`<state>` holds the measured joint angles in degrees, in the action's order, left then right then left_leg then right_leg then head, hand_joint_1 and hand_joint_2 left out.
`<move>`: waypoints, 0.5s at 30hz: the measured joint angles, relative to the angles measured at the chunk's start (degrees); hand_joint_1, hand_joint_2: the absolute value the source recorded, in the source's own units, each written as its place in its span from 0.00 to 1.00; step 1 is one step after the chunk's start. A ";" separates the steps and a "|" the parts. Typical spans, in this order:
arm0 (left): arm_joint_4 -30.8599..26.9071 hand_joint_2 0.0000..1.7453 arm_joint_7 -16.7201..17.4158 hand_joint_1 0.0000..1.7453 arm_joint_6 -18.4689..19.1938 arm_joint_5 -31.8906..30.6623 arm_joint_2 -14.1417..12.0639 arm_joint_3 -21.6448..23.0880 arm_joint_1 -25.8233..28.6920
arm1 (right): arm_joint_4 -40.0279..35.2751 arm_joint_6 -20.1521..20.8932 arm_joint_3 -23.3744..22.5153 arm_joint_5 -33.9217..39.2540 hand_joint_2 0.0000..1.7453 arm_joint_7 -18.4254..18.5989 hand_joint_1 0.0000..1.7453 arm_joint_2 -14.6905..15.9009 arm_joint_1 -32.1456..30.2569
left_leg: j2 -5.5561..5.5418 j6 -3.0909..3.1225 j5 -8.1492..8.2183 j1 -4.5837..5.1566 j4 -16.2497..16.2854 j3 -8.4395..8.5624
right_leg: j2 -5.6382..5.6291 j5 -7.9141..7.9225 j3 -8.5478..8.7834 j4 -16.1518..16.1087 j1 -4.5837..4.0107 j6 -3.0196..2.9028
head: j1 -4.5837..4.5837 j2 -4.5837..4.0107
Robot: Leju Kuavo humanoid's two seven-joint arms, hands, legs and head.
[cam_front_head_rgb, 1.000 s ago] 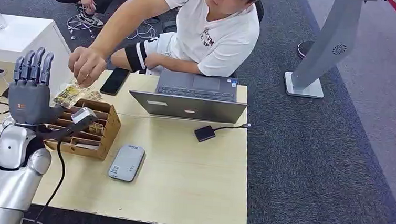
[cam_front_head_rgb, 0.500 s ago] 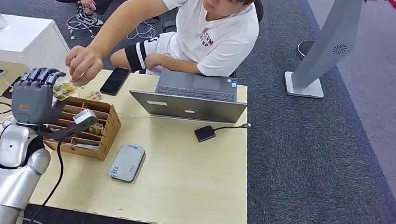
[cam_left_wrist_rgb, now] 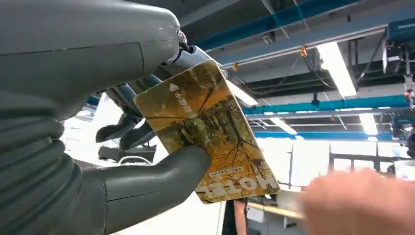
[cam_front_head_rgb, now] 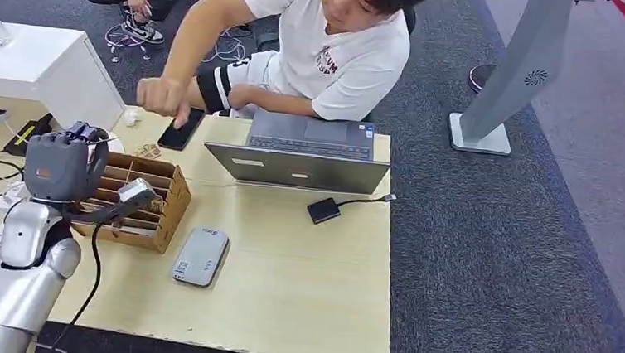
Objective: Pass the card to the sensor for recognition and then transmit it.
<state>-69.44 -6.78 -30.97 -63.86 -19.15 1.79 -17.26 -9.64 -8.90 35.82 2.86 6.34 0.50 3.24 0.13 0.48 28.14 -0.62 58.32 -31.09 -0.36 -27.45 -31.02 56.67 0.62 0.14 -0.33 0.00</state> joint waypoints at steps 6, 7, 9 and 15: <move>-3.38 1.00 -0.11 1.00 2.62 -0.02 0.61 2.95 2.48 | 0.02 -0.26 0.00 0.00 0.00 0.00 0.00 0.00 0.01 | 0.00 0.00 0.00 0.01 0.00 -0.02 | 0.01 0.00 -0.01 -0.01 0.01 0.01 | 0.02 0.00; -3.96 1.00 -0.09 1.00 2.84 -0.11 0.77 3.50 2.74 | 0.02 -0.31 0.00 0.02 0.00 -0.02 0.00 0.00 0.02 | -0.01 0.00 0.00 0.01 0.00 -0.02 | 0.01 0.01 -0.01 -0.01 0.01 0.02 | 0.00 0.00; -5.27 1.00 -0.04 1.00 3.65 -0.48 1.05 4.57 3.33 | 0.02 -0.44 0.00 0.07 0.00 -0.20 0.00 0.00 0.01 | -0.01 0.00 0.00 0.01 0.00 -0.02 | 0.00 0.01 -0.03 -0.01 0.01 0.02 | 0.02 0.00; -9.33 1.00 0.83 1.00 5.96 -1.68 2.01 8.93 4.74 | 0.02 -0.57 0.00 0.39 0.00 -0.52 0.00 0.00 0.03 | -0.01 0.00 0.00 0.01 0.01 -0.03 | 0.01 0.03 -0.03 -0.01 0.01 0.02 | 0.02 0.00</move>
<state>-78.77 -5.95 -25.01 -65.55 -17.14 10.73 -12.52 -9.62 -9.46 35.82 3.26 5.81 0.50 3.27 0.11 0.48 28.14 -0.61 58.32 -31.12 -0.36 -27.42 -31.05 56.66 0.62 0.15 -0.31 0.00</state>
